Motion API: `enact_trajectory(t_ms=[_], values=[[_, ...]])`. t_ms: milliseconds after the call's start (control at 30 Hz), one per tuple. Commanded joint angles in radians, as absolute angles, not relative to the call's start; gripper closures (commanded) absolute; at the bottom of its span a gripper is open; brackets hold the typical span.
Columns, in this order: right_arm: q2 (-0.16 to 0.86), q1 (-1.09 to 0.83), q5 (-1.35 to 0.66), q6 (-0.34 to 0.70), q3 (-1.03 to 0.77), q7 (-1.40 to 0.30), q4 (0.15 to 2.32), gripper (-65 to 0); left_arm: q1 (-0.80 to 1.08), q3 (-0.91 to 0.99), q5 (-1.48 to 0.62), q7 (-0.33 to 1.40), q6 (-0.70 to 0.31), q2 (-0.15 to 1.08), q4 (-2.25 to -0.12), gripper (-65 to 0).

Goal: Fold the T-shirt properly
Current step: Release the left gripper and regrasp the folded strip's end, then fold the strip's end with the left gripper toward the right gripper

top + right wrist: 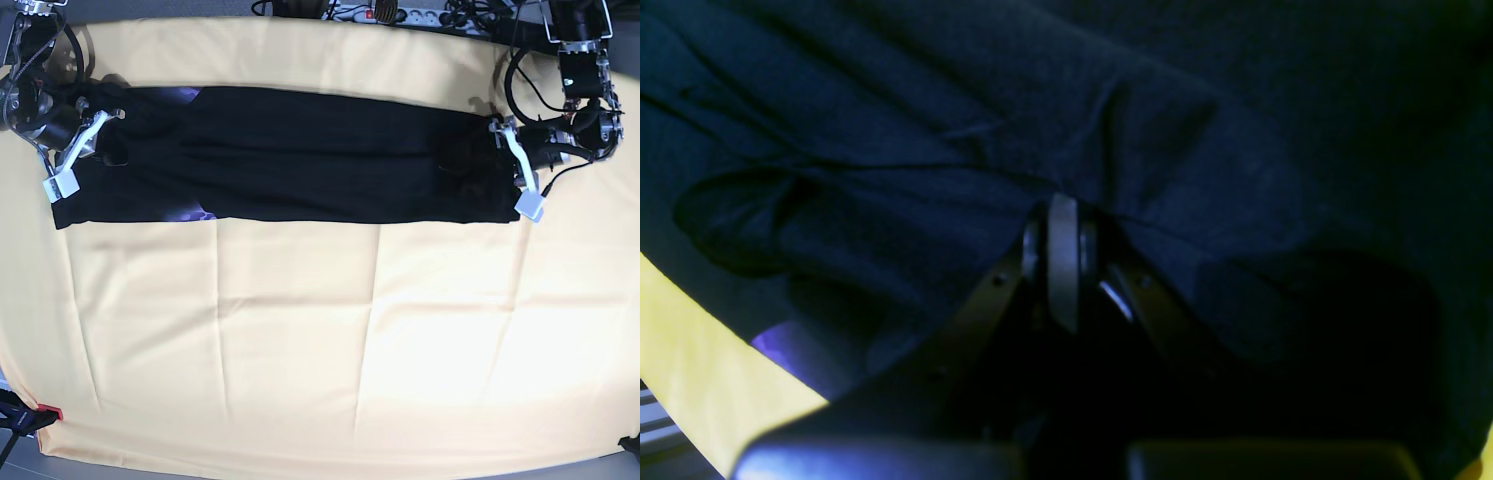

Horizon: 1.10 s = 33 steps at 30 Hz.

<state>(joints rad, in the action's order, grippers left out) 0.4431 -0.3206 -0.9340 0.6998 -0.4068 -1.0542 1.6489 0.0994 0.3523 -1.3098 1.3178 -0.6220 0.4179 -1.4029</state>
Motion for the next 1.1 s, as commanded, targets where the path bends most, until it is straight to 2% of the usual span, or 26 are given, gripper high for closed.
enact_trajectory(t_ms=[0, 100, 133, 267, 433, 500, 600, 700, 900, 1067], values=[[0.460, -0.316, -0.960, 0.698, -0.412, -1.058, 1.656, -7.1, 0.094, 0.366, -1.280, 1.331, -0.606, 0.432, -1.406, 0.0], [0.467, -0.307, -1.065, 0.698, -0.416, -1.058, 1.656, -30.2, 0.090, 0.404, -1.270, 1.325, -0.588, 0.432, -1.406, 0.0], [0.467, -0.298, -1.097, 0.698, -0.421, -1.058, 1.656, -33.9, 0.088, 0.421, -1.266, 1.323, -0.579, 0.432, -1.406, 0.0], [0.467, -0.226, -1.250, 0.698, -0.451, -1.107, 1.656, -34.6, 0.085, 0.505, -1.264, 1.324, -0.580, 0.436, -1.406, 0.0], [0.467, -0.128, -1.466, 0.698, -0.516, -1.335, 1.656, -34.5, 0.086, 0.593, -1.264, 1.324, -0.580, 0.501, -1.406, 0.0], [0.467, -0.110, -1.484, 0.698, -0.541, -1.396, 1.656, -34.5, 0.086, 0.609, -1.264, 1.324, -0.580, 0.546, -1.406, 0.0], [0.466, -0.106, -1.484, 0.698, -0.552, -1.396, 1.656, -34.5, 0.086, 0.610, -1.286, 1.330, -0.579, 0.611, -1.406, 0.0], [0.460, -0.118, -1.484, 0.698, -0.550, -1.396, 1.655, -34.5, 0.086, 0.610, -1.433, 1.396, -0.582, 0.635, -1.406, 0.0], [0.410, -0.132, -1.458, 0.698, -0.549, -1.396, 1.655, -34.5, 0.089, 0.602, -1.484, 1.396, -0.567, 0.580, -1.446, 0.0], [0.377, -0.136, -1.458, 0.698, -0.541, -1.392, 1.655, -34.5, 0.121, 0.577, -1.484, 1.396, -0.564, 0.477, -1.608, 0.0]])
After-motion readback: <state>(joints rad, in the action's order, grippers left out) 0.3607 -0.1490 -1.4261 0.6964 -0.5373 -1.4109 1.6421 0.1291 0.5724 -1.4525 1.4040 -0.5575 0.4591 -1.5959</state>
